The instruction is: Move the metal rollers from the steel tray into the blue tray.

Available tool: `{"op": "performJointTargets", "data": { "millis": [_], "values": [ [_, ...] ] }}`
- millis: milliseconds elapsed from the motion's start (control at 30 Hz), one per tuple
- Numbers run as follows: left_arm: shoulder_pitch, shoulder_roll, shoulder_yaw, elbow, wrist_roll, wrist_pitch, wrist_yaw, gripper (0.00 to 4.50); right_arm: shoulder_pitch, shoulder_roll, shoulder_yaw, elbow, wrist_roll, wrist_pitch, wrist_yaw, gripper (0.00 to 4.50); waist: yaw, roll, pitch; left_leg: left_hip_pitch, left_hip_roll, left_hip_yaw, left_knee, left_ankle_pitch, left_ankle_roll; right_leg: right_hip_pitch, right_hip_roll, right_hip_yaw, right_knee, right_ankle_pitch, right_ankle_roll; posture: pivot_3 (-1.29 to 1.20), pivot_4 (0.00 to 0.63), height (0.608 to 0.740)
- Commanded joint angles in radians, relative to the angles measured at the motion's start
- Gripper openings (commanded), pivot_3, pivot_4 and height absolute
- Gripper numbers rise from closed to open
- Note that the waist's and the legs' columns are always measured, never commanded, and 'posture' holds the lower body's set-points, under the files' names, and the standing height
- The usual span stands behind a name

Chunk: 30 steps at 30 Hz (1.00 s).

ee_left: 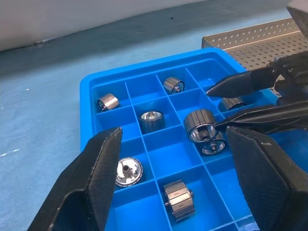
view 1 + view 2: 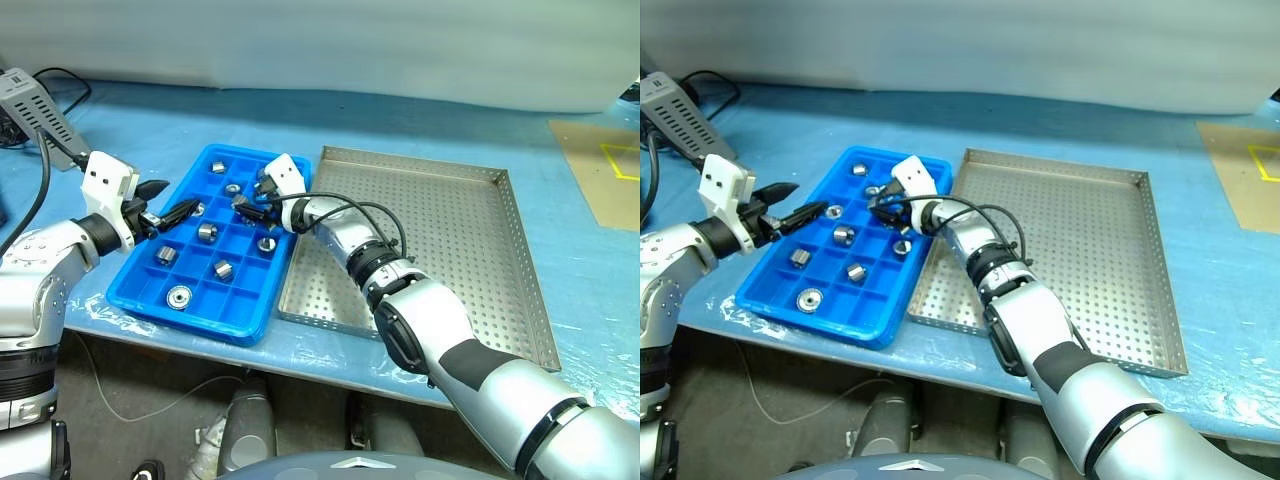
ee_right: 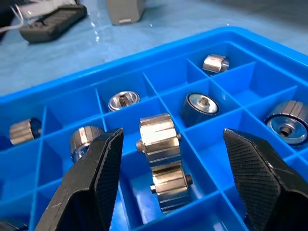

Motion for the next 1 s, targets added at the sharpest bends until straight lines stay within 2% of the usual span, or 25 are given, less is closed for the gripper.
{"op": "performJointTargets", "data": {
  "millis": [33,133,267,400,500,600,767,900,1000],
  "values": [
    [-0.017,-0.005,-0.001,-0.017,0.000,-0.009,0.004,3.66,-0.042,0.125,-0.004,-0.025,0.004,-0.025,-0.009,3.43,0.000,0.000,0.000,0.000,0.000,0.000,0.000,0.000,0.000,0.000,0.000,0.000,0.000,0.000,0.000,0.12,0.150,0.740],
    [-0.022,-0.012,-0.008,-0.015,0.003,-0.010,0.006,3.66,-0.051,0.129,-0.040,-0.006,0.039,0.024,-0.028,3.43,0.000,0.000,0.000,0.000,0.000,0.000,0.000,0.000,0.000,0.000,0.000,0.000,0.000,0.000,0.000,0.12,0.150,0.740],
    [-0.026,-0.023,-0.030,-0.009,0.011,-0.007,0.011,3.66,-0.045,0.124,-0.016,-0.024,0.012,0.005,-0.022,3.43,0.000,0.000,0.000,0.000,0.000,0.000,0.000,0.000,0.000,0.000,0.000,0.000,0.000,0.000,0.000,0.12,0.150,0.740],
    [-0.065,-0.070,-0.095,0.034,0.052,-0.040,0.026,3.66,-0.049,0.073,-0.079,-0.137,0.108,0.045,0.072,3.43,0.002,0.000,0.000,0.000,0.000,0.000,0.000,0.000,0.000,0.000,0.000,0.000,0.000,0.000,0.000,0.11,0.150,0.740],
    [-0.122,-0.106,-0.118,0.059,0.041,-0.047,0.009,3.66,0.051,-0.009,-0.068,-0.386,0.180,0.162,0.210,3.43,0.003,0.000,0.000,-0.001,0.000,0.000,0.001,0.000,0.000,0.000,0.000,0.000,0.000,0.000,0.000,0.08,0.150,0.740],
    [-0.171,-0.134,-0.157,0.132,0.074,-0.075,0.004,3.66,0.189,-0.096,-0.045,-0.698,0.234,0.314,0.267,3.43,0.008,-0.001,-0.001,0.000,0.000,-0.001,0.001,0.000,0.001,0.001,0.000,-0.001,-0.001,0.001,0.001,0.05,0.150,0.740],
    [-0.252,-0.195,-0.218,0.288,0.137,-0.138,-0.003,3.66,0.348,-0.198,-0.048,-1.007,0.262,0.461,0.198,3.43,0.003,-0.002,-0.001,0.000,-0.002,-0.001,0.002,0.000,0.001,0.003,0.000,0.000,-0.003,0.003,0.006,-0.01,0.150,0.740],
    [-0.293,-0.226,-0.255,0.411,0.203,-0.171,0.020,3.66,0.407,-0.225,-0.058,-1.093,0.261,0.504,0.124,3.43,-0.018,-0.002,-0.001,0.002,0.000,-0.001,0.001,0.001,-0.002,0.002,0.001,0.001,0.000,0.004,0.005,-0.05,0.150,0.740],
    [-0.296,-0.256,-0.277,0.421,0.219,-0.204,0.009,3.66,0.426,-0.226,-0.063,-1.103,0.266,0.517,0.088,3.43,-0.027,-0.002,-0.001,0.003,-0.001,-0.001,0.000,0.002,-0.003,0.002,0.001,0.001,-0.001,0.003,0.003,-0.07,0.150,0.740]
  ]
}}
